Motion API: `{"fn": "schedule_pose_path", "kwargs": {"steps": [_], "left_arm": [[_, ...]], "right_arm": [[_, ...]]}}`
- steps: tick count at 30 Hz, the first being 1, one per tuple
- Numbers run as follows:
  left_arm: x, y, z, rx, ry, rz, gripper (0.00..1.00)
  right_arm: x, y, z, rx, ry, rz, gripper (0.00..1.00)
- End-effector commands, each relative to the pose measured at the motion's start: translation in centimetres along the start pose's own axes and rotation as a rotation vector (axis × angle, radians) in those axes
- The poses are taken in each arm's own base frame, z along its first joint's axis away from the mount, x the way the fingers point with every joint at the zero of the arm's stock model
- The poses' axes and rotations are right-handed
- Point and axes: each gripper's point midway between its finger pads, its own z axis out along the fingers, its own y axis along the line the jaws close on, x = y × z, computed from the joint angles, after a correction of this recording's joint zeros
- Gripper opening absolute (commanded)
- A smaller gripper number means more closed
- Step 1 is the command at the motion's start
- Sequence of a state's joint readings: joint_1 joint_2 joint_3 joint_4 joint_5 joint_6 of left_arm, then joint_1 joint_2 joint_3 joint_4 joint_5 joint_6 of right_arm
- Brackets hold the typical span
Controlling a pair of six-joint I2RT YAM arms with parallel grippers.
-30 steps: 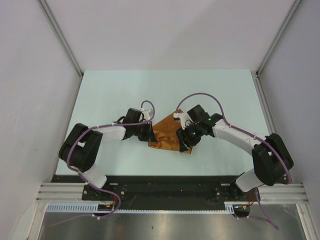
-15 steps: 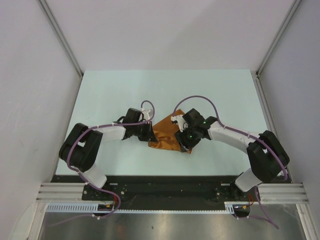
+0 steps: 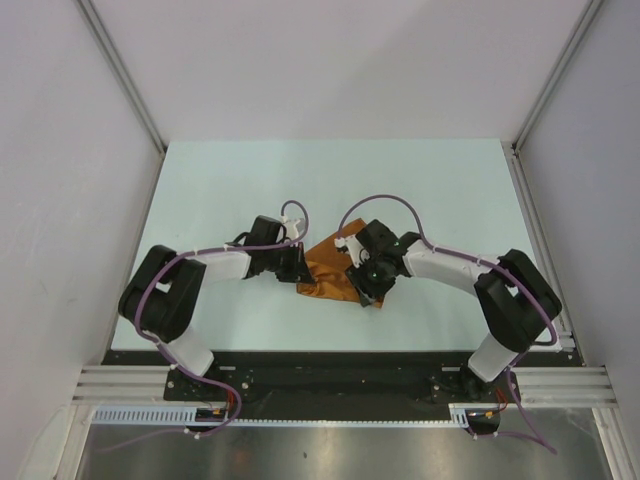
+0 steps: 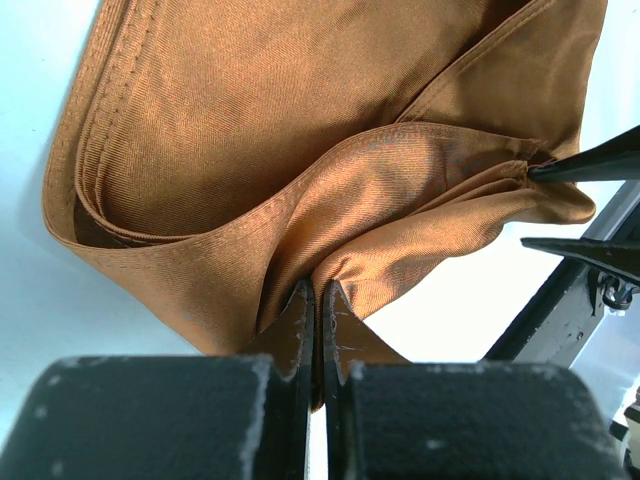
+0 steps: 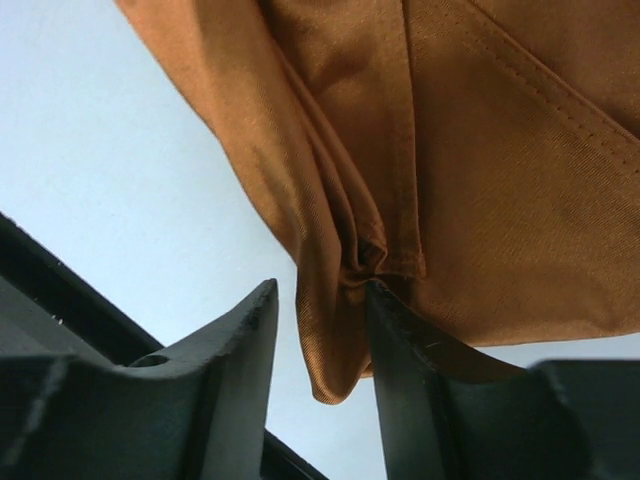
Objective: Fold the napkin, place the utensils inside, and roll it up
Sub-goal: Roll the napkin at the center of the board.
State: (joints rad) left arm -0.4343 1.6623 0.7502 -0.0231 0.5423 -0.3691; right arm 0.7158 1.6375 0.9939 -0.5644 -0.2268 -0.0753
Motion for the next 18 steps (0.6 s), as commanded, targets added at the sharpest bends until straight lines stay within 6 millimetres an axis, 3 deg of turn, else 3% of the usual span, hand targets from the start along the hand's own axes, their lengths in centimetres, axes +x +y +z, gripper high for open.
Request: {"fn": "schedule_pose_path", "kwargs": {"steps": [1,7,14,18], "left_arm": [[1.0,4.5,0.5,-0.171,0.017,-0.024,0.0],[0.9,4.7,0.6,-0.17,0.022,-0.035,0.0],[1.5,5.2,0.9,-0.175,0.053,-0.048,0.0],[1.8,5.3,1.0,-0.173,0.065,-0.053,0.0]], "right_arm": [[2.9,-1.1,0.6,0.057,0.142,0.011,0.36],[2.3,-0.8,-0.1,-0.04,0.152,0.042,0.18],[1.2,-2.2,-0.4,-0.141,0.157,0.147,0.15],[0.7,-3.3,-0.1,-0.154,0.167,0.193,0.19]]}}
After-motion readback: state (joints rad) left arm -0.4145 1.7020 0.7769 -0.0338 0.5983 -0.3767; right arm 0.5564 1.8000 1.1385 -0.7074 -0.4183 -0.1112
